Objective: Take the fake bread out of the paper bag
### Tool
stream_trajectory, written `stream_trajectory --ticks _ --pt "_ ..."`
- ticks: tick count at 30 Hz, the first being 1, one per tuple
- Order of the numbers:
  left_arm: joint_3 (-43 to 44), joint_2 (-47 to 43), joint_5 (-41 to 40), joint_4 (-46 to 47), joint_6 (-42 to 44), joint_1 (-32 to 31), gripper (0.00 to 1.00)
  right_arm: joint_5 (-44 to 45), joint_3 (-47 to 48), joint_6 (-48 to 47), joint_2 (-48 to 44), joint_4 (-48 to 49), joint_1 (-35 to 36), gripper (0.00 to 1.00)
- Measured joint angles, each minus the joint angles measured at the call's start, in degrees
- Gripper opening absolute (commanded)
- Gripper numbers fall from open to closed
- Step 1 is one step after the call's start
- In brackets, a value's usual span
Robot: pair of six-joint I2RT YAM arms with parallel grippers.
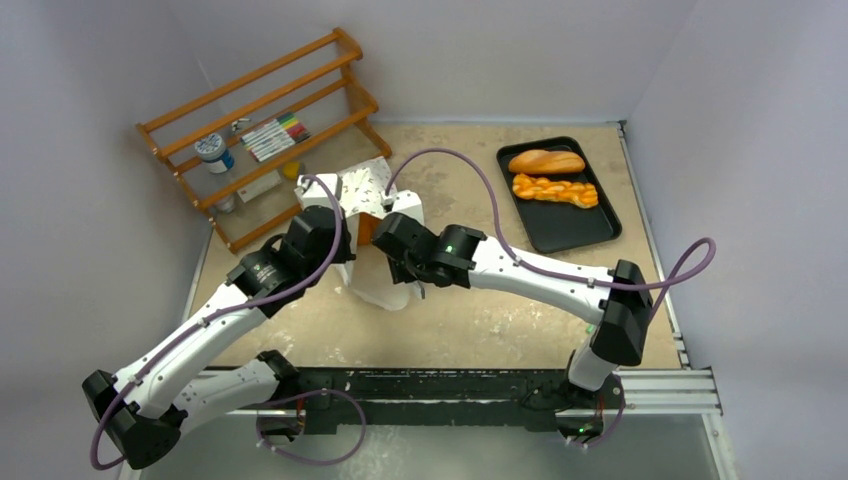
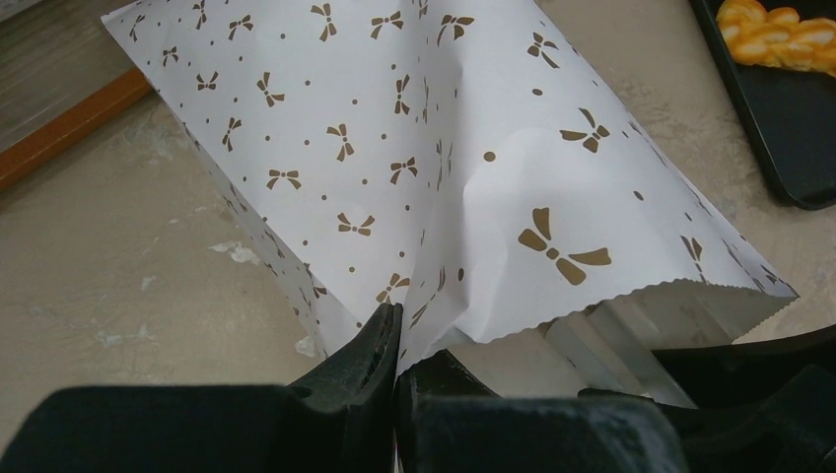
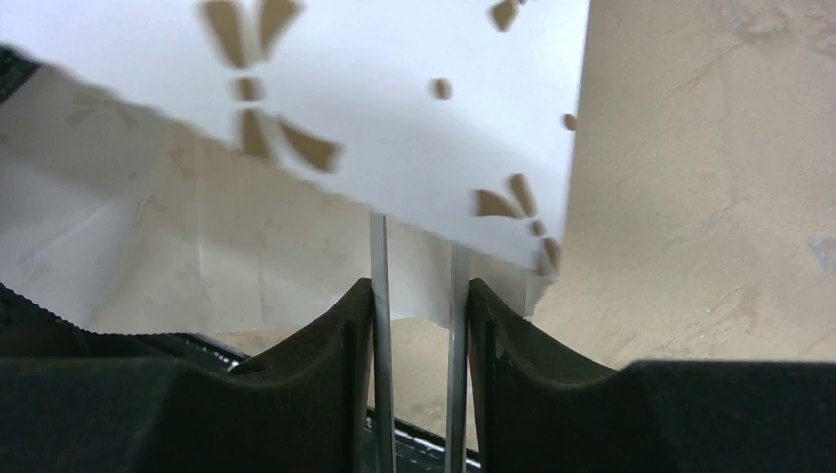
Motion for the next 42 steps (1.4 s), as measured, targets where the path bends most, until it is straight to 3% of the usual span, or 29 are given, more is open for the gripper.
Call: stream_trajectory --ticks 20,42 --pt "0.02 0.33 0.02 -0.07 0.24 -0.02 0.0 0.02 2.4 -5.99 0.04 -1.14 -0.83 0.46" --pt "0.17 0.79 0.55 -0.11 1.07 -0.02 0.0 -8.17 -6.75 -14.56 -2.16 11.43 -7.56 0.53"
